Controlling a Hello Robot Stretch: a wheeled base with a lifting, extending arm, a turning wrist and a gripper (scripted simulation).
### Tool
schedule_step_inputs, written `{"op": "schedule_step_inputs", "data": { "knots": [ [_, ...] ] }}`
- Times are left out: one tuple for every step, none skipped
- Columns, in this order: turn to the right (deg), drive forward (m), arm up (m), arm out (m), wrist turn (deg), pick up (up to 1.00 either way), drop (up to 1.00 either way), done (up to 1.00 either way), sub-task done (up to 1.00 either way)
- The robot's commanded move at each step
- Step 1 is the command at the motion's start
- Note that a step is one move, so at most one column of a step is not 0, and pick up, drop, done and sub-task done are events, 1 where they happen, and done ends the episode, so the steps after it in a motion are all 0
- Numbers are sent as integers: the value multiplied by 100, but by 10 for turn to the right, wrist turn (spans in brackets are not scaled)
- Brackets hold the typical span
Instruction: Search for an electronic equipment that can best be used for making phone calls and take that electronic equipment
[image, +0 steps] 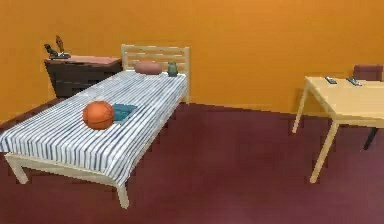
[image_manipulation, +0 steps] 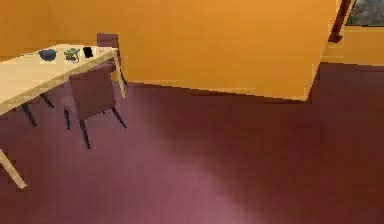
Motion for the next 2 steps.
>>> {"op": "schedule_step_inputs", "data": {
  "knots": [
    [450, 0, 0, 0, 0, 0, 0, 0, 0],
    [450, 0, 0, 0, 0, 0, 0, 0, 0]
  ]
}}
